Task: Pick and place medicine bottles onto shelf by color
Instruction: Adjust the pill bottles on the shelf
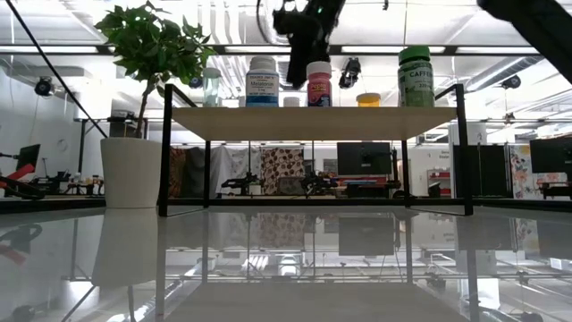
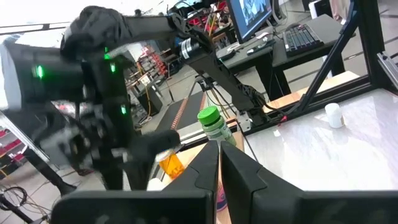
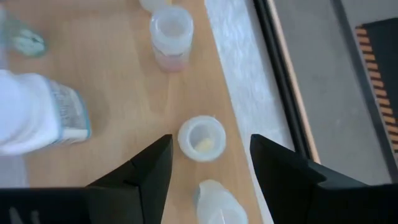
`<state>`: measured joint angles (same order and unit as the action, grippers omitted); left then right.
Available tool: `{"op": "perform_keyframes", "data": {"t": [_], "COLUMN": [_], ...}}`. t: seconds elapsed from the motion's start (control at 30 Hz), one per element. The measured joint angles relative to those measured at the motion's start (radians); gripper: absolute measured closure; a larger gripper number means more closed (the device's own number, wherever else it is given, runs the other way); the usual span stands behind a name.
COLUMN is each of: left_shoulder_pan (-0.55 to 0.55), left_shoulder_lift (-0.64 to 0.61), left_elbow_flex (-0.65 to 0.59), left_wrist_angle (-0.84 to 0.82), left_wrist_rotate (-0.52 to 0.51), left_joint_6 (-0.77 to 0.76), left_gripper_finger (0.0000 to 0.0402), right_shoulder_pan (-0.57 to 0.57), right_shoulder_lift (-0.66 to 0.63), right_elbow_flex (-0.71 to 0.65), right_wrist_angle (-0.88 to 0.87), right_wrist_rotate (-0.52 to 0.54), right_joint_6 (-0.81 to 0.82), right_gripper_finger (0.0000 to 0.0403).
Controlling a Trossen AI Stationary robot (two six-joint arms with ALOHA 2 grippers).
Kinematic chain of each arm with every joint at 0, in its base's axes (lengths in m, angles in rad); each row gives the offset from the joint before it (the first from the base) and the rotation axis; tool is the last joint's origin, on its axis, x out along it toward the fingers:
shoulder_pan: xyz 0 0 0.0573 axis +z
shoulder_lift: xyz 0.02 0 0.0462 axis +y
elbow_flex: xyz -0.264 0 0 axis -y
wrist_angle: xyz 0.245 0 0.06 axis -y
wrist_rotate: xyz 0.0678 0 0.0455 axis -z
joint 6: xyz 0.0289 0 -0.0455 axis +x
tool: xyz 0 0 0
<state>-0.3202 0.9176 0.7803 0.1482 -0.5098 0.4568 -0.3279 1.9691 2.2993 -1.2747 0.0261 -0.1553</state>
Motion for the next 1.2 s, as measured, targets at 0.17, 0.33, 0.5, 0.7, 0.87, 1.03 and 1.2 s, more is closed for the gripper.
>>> {"op": "perform_keyframes", "data": {"t": [0.17, 0.33, 0.5, 0.7, 0.87, 1.03, 1.2], "left_shoulder_pan": [0.000, 0.000, 0.005, 0.052, 0.124, 0.218, 0.284], "left_shoulder_lift": [0.012, 0.045, 0.102, 0.140, 0.178, 0.253, 0.349], "left_elbow_flex": [0.000, 0.001, 0.040, 0.133, 0.236, 0.359, 0.467], "left_wrist_angle": [0.002, 0.002, 0.000, -0.131, -0.346, -0.586, -0.771], "left_wrist_rotate": [0.000, 0.000, 0.001, 0.004, 0.078, 0.198, 0.218], "left_joint_6": [-0.008, -0.068, -0.109, -0.114, -0.191, -0.239, -0.242], "left_gripper_finger": [0.0402, 0.0402, 0.0402, 0.0402, 0.0402, 0.0402, 0.0402], "right_shoulder_pan": [0.030, 0.115, 0.218, 0.337, 0.409, 0.447, 0.454], "right_shoulder_lift": [-0.091, -0.210, -0.355, -0.515, -0.610, -0.662, -0.679], "right_elbow_flex": [-0.006, -0.071, -0.226, -0.446, -0.595, -0.691, -0.737], "right_wrist_angle": [-0.008, -0.006, 0.023, 0.126, 0.221, 0.289, 0.296], "right_wrist_rotate": [-0.006, -0.008, -0.004, 0.000, 0.000, 0.001, 0.002], "right_joint_6": [0.006, 0.030, 0.088, 0.171, 0.215, 0.222, 0.220], "right_gripper_finger": [0.0200, 0.0213, 0.0234, 0.0272, 0.0309, 0.0341, 0.0361]}}
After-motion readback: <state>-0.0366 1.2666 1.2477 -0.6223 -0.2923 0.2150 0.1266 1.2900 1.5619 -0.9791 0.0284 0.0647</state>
